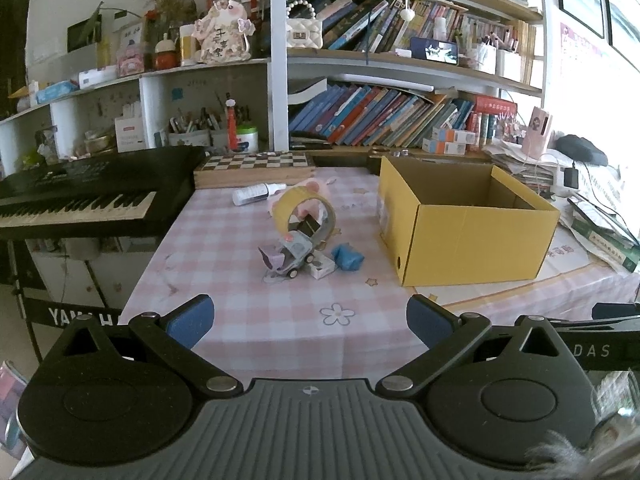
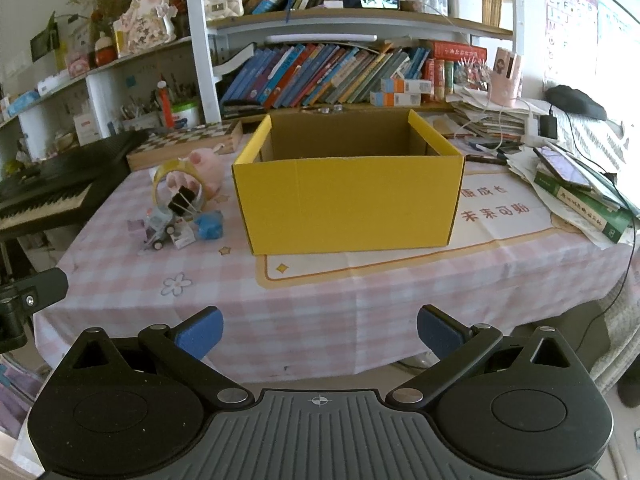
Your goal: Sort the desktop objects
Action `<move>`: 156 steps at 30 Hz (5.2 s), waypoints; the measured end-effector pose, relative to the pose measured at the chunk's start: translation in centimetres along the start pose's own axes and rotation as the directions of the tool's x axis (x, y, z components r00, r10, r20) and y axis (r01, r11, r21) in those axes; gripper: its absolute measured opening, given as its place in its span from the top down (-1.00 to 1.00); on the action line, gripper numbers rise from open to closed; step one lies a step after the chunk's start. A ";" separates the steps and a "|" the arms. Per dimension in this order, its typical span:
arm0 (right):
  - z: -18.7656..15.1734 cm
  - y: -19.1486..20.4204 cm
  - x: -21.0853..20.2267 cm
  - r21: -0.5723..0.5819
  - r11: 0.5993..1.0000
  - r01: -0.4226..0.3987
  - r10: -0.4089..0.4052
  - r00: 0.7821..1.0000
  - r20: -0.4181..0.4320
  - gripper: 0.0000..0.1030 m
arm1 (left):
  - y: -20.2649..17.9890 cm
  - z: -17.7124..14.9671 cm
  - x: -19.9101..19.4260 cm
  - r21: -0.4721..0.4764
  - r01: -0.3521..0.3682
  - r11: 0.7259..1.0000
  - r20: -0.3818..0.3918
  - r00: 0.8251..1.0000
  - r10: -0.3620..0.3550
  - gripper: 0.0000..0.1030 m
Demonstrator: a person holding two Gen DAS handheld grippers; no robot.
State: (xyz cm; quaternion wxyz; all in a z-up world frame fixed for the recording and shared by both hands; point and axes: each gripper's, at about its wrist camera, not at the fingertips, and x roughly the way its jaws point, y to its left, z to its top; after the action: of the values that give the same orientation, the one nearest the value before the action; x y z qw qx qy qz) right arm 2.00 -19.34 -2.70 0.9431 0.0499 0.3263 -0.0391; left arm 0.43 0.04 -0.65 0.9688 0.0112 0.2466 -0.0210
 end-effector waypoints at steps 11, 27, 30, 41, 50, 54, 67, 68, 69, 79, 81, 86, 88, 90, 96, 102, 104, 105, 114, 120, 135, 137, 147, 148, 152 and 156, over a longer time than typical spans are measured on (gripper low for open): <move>0.1 0.6 0.2 -0.013 1.000 -0.004 0.004 1.000 -0.007 -1.00 | 0.5 -0.1 0.1 -0.005 -0.011 1.000 -0.002 1.000 0.011 -1.00; 0.1 0.8 0.2 -0.014 1.000 -0.004 0.003 1.000 -0.008 -1.00 | 0.3 0.1 -0.2 -0.012 -0.012 1.000 -0.004 1.000 0.012 -1.00; 0.1 0.7 0.2 -0.014 1.000 -0.005 0.005 1.000 -0.008 -1.00 | 0.3 0.0 -0.2 -0.012 -0.011 1.000 -0.001 1.000 0.011 -1.00; -0.1 1.1 0.2 -0.017 1.000 -0.008 0.008 1.000 -0.011 -1.00 | 0.5 0.1 -0.3 -0.015 -0.010 1.000 0.000 1.000 0.010 -1.00; -0.2 1.2 0.2 -0.018 1.000 -0.012 0.012 1.000 -0.012 -1.00 | 0.4 0.0 -0.3 -0.013 -0.021 1.000 -0.007 1.000 0.021 -1.00; -0.3 1.1 0.1 -0.018 1.000 -0.020 0.019 1.000 -0.017 -1.00 | 0.4 0.0 -0.3 -0.013 -0.022 1.000 -0.006 1.000 0.022 -1.00; -0.2 1.1 -0.1 -0.020 0.999 -0.027 0.027 1.000 -0.009 -1.00 | 0.4 0.0 -0.3 -0.014 -0.024 1.000 -0.005 1.000 0.024 -1.00; -0.2 1.1 -0.1 -0.021 0.999 -0.027 0.027 1.000 -0.010 -1.00 | 0.4 0.0 -0.3 -0.013 -0.023 1.000 -0.006 1.000 0.023 -1.00; -0.2 1.1 -0.1 -0.020 0.999 -0.027 0.027 1.000 -0.010 -1.00 | 0.4 -0.1 -0.3 -0.012 -0.023 1.000 -0.006 1.000 0.023 -1.00; 0.2 1.8 0.2 -0.029 0.999 -0.027 0.027 1.000 -0.011 -1.00 | 1.5 -0.2 -0.1 -0.015 -0.025 1.000 -0.008 1.000 0.025 -1.00; 0.4 2.1 0.5 -0.032 0.999 -0.025 0.025 1.000 -0.011 -1.00 | 1.5 -0.2 -0.1 -0.015 -0.025 1.000 -0.009 1.000 0.025 -1.00; 0.5 2.8 0.8 -0.044 0.999 -0.027 0.027 1.000 -0.011 -1.00 | 2.3 0.3 0.8 -0.021 -0.019 1.000 -0.013 1.000 0.018 -1.00; 0.6 3.1 0.8 -0.051 0.998 -0.031 0.030 0.999 -0.011 -1.00 | 2.4 0.5 1.0 -0.023 -0.016 1.000 -0.012 1.000 0.016 -1.00; 0.8 3.6 0.9 -0.065 0.997 -0.040 0.040 0.999 -0.004 -1.00 | 2.7 0.6 1.3 -0.025 -0.014 1.000 -0.007 1.000 0.013 -1.00; 1.5 5.4 1.1 -0.093 0.992 -0.080 0.082 0.997 0.014 -1.00 | 3.7 1.3 2.0 -0.021 -0.024 0.999 0.020 1.000 0.024 -1.00; 2.1 6.9 1.6 -0.122 0.984 -0.127 0.130 0.991 0.016 -0.88 | 5.2 1.7 3.1 -0.055 -0.036 0.998 0.000 0.999 0.036 -1.00; 2.3 7.4 2.0 -0.134 0.981 -0.137 0.140 0.990 0.013 -0.74 | 5.8 1.7 3.4 -0.067 -0.025 0.997 -0.003 1.000 0.025 -1.00; 2.4 7.7 2.3 -0.141 0.979 -0.144 0.146 0.989 0.007 -0.66 | 6.1 1.8 3.6 -0.071 -0.024 0.997 -0.003 1.000 0.024 -1.00; 3.3 9.5 5.0 -0.194 0.960 -0.204 0.200 0.979 -0.041 -0.35 | 7.2 2.3 6.0 -0.082 -0.027 0.996 -0.006 1.000 0.026 -1.00; 4.6 10.2 7.9 -0.186 0.955 -0.229 0.222 0.973 -0.057 -0.18 | 7.3 3.2 8.1 -0.071 -0.019 0.997 -0.018 1.000 0.018 -1.00; 8.1 10.4 14.1 -0.187 0.953 -0.237 0.224 0.971 -0.088 -0.18 | 6.8 5.6 12.7 -0.069 -0.036 0.997 -0.061 0.998 0.032 -1.00; 8.4 10.0 14.5 -0.182 0.963 -0.200 0.189 0.979 -0.075 -0.05 | 6.6 5.9 13.2 -0.064 -0.035 0.997 -0.065 0.997 0.031 -1.00; 9.2 7.4 15.0 -0.188 0.980 -0.063 0.055 0.997 -0.050 -0.06 | 5.4 6.5 16.1 -0.053 -0.005 0.999 -0.088 0.996 0.000 -1.00; 9.2 7.4 15.1 -0.202 0.977 -0.072 0.063 0.997 -0.055 -0.07 | 5.4 6.5 16.3 -0.052 -0.002 0.999 -0.091 0.996 -0.003 -1.00; 8.9 8.3 15.3 -0.259 0.935 -0.243 0.217 0.968 -0.125 -0.07 | 5.3 6.6 17.7 -0.049 0.014 0.999 -0.107 0.994 -0.019 -0.97; 8.5 9.9 16.3 -0.317 0.904 -0.286 0.244 0.955 -0.167 -0.06 | 5.2 6.9 19.6 -0.039 0.032 0.999 -0.137 0.990 -0.037 -0.86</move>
State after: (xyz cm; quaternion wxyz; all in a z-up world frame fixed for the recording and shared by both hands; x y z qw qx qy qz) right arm 21.05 -11.24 -5.48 0.9121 -0.0660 0.3762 0.1491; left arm 21.15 4.32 -3.94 0.9490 -0.0093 0.3133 -0.0325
